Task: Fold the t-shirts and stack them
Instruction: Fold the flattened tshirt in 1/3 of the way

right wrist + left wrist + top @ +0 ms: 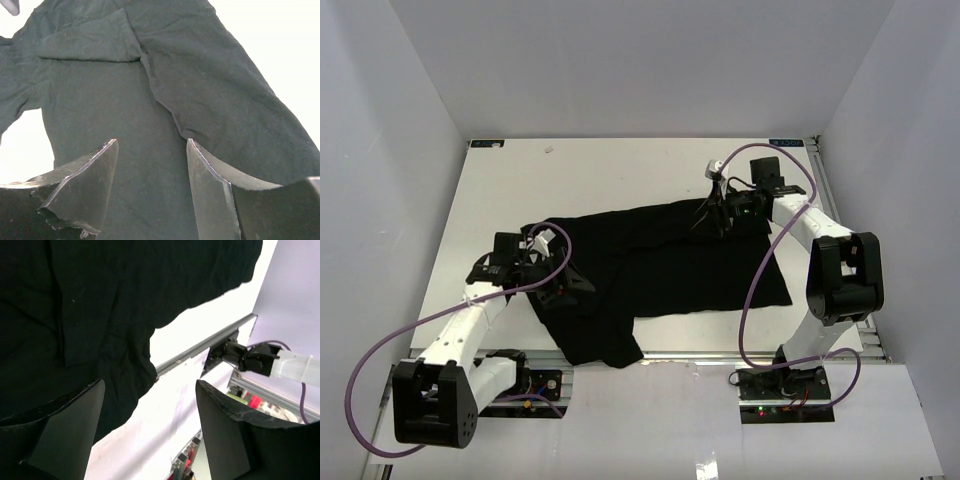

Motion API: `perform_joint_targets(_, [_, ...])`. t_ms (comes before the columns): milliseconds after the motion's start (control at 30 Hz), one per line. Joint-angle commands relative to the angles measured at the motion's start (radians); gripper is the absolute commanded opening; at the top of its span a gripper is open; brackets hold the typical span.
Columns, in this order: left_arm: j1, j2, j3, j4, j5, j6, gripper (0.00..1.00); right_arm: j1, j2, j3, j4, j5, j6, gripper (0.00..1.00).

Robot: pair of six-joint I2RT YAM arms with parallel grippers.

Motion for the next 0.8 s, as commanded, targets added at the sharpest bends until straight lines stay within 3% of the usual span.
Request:
perform_joint_targets(0, [-0.007, -0.032, 0.106, -0.029, -0.075, 0.007, 0.84, -0.001, 0.006, 0.020, 0.003, -0.027, -0.012, 0.64])
perform_joint_targets(167, [-0.007, 0.081, 0.201, 0.011, -0.223, 0.045, 0.84, 0.001, 0.000, 0.007, 0.027, -0.026, 0.011, 0.64])
perform_joint_targets(400, [-0.022, 0.392, 0.316, 0.175, -0.225, 0.096, 0.73, -0.024, -0.028, -0.014, 0.042, -0.012, 0.037, 0.64])
perform_joint_targets(767, [-0.116, 0.567, 0.429, 0.173, -0.381, 0.122, 0.73, -0.105, -0.066, -0.051, 0.053, -0.003, 0.054, 0.64])
